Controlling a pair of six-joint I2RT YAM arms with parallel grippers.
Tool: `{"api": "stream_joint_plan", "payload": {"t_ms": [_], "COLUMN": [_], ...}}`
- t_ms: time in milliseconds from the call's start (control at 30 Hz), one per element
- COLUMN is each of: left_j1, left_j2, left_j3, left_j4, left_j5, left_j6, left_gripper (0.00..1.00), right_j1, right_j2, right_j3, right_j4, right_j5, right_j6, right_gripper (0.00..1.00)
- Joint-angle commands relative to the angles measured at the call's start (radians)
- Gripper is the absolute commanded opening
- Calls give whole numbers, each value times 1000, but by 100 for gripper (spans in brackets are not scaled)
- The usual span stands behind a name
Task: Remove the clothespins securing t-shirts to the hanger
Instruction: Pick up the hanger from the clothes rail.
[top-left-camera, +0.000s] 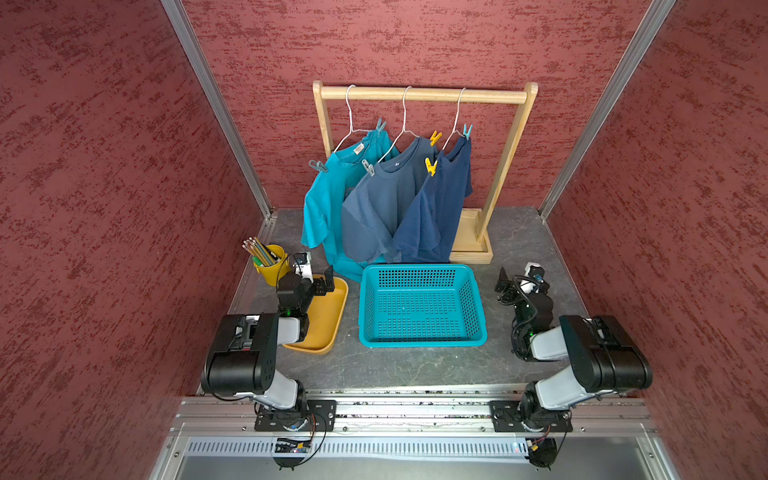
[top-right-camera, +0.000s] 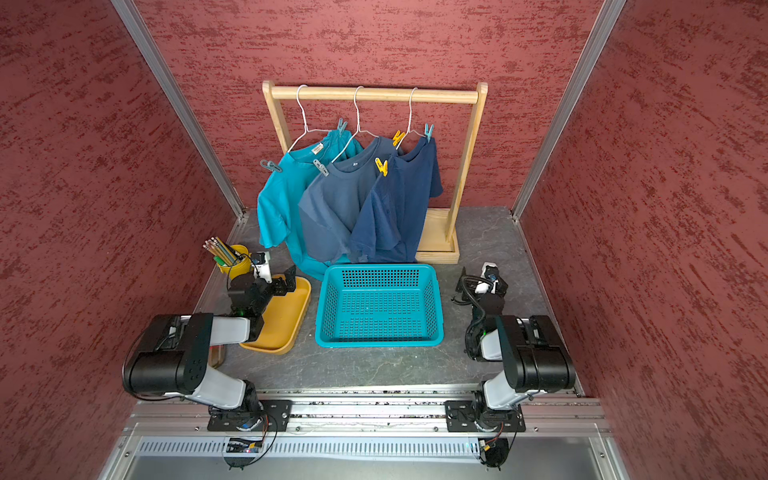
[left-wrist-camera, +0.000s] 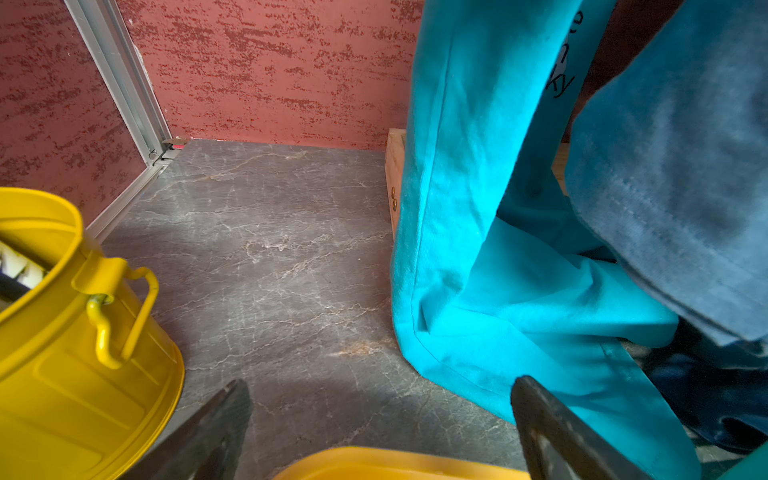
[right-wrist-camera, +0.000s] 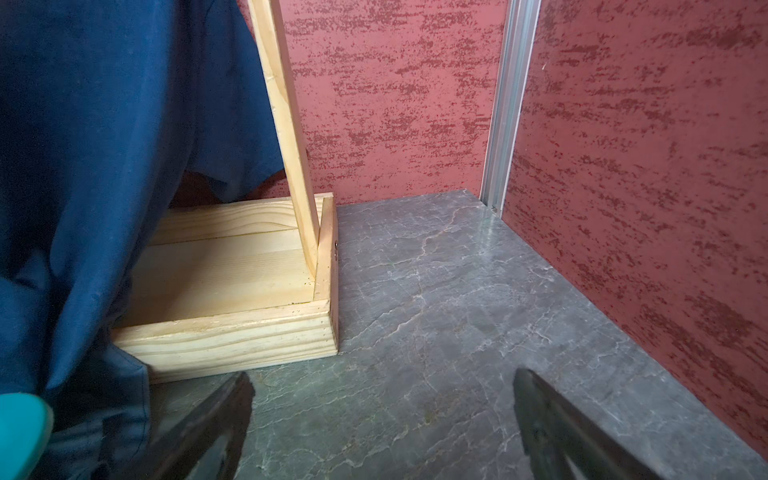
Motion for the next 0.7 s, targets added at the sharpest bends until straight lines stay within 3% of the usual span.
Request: {"api": "stream_joint_plan", "payload": {"t_ms": [0, 500, 667], "left_j1": [5, 7, 2], "left_j2": [12, 8, -58], "left_j3": [14, 9, -24], "left_j4": [11, 20, 24], "left_j5": [12, 15, -18], "left_j6": [10, 8, 1], "left_gripper": [100, 99, 99], "right_j1": [-6, -5, -5], "right_j2": [-7, -9, -43], "right_j3": [17, 12, -43], "right_j4": [43, 51, 124], "right_j5": [15, 12, -82], "right_j6": [7, 7, -26], "right_gripper": [99, 99, 99]}}
